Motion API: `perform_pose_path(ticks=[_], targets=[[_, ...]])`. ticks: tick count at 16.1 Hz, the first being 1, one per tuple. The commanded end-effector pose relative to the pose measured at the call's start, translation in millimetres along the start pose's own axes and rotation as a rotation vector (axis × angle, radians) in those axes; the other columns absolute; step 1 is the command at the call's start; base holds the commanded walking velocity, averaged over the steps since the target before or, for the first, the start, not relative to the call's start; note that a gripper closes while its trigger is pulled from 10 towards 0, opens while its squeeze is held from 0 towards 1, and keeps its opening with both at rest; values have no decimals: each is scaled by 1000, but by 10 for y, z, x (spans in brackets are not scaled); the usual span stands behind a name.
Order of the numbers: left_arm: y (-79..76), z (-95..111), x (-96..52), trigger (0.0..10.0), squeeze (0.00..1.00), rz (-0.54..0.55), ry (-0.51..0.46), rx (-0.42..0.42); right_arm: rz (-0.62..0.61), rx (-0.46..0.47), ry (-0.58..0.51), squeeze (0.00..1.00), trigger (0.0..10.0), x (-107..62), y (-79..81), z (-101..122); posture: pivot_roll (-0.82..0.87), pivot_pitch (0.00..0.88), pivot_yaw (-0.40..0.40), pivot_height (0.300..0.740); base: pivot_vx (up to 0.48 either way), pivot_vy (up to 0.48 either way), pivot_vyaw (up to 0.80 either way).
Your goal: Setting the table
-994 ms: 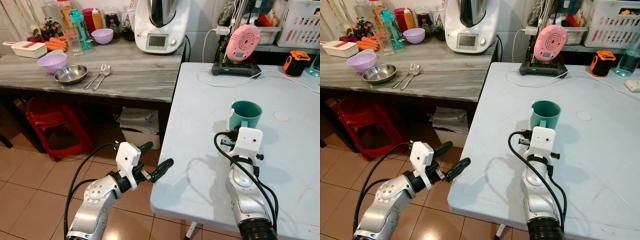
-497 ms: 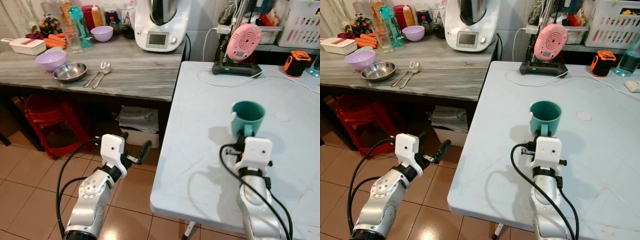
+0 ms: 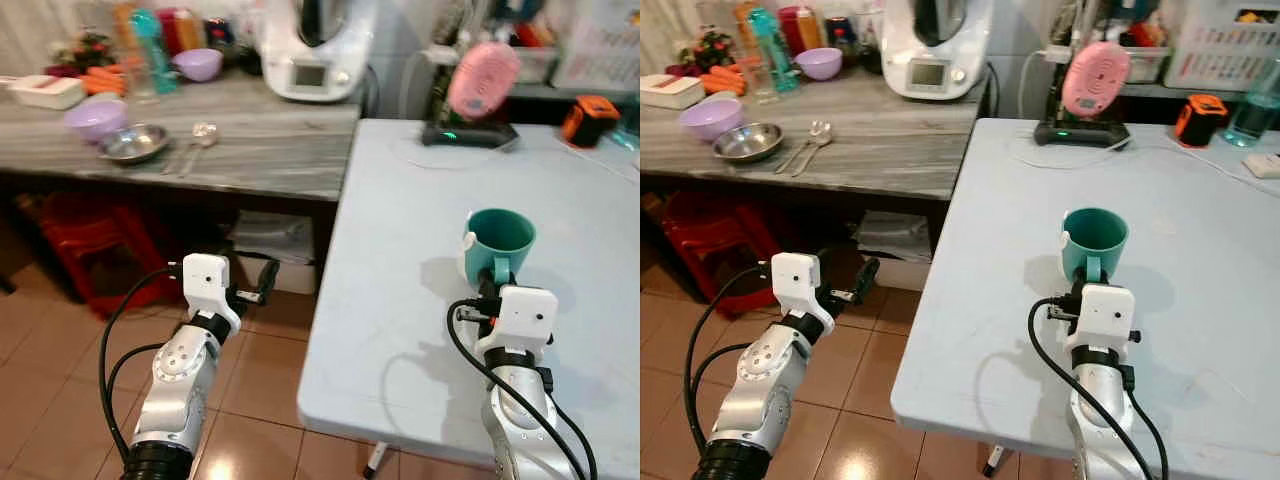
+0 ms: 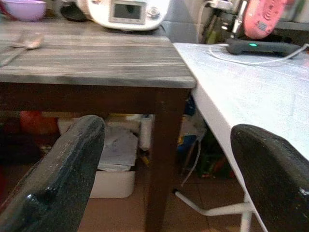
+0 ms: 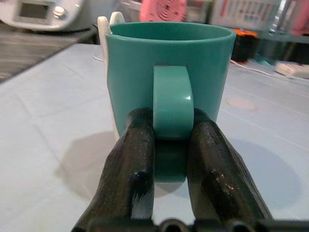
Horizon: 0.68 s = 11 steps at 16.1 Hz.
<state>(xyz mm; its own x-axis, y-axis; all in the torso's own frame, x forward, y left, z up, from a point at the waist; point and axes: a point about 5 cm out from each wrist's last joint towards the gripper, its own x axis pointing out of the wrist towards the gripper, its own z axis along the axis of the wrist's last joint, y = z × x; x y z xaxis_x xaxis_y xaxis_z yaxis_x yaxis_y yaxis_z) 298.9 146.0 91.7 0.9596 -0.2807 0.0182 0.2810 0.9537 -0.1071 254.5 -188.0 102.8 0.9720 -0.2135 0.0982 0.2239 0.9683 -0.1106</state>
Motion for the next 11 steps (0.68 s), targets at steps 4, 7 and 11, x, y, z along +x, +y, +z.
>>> perform_pose_path(ticks=[4, 7, 11], targets=[[-1, -10, 5, 10000, 0, 4, -1, 22, 18, 9, -29, 0, 10000, 27, 29, 82, -18, 0, 49, 740, 0, 311, -761], [5, -14, 2, 10000, 0, 6, -2, 28, 28, 10, -30, 0, 10000, 42, 47, 85, -12, 0, 45, 740, 0, 346, 0], [-3, -22, 5, 10000, 0, 2, -4, 33, 40, 11, -38, 0, 10000, 58, 67, 102, -12, 0, 45, 740, 0, 388, 0]])
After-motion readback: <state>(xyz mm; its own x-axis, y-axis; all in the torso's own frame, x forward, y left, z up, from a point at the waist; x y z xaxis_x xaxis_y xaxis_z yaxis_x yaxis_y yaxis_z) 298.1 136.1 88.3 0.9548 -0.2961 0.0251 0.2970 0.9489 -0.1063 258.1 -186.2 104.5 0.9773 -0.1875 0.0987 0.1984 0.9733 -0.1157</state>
